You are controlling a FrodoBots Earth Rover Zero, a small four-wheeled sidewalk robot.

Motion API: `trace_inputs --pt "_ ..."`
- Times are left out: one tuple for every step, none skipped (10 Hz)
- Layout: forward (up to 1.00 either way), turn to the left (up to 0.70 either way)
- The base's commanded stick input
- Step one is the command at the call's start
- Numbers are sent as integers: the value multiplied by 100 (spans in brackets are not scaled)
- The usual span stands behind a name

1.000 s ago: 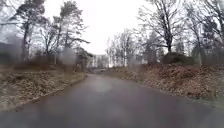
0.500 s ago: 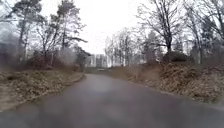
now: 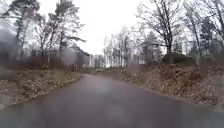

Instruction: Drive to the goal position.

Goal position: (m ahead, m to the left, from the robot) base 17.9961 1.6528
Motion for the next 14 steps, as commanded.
trace_inputs --pt "100 0" --pt "100 0" --pt "100 0" --pt "100 0" --pt "100 0" --pt "100 0" --pt "100 0" --pt "100 0" --pt "100 0" --pt "100 0" --pt "100 0" --pt "100 0" --pt "100 0" --pt "100 0"
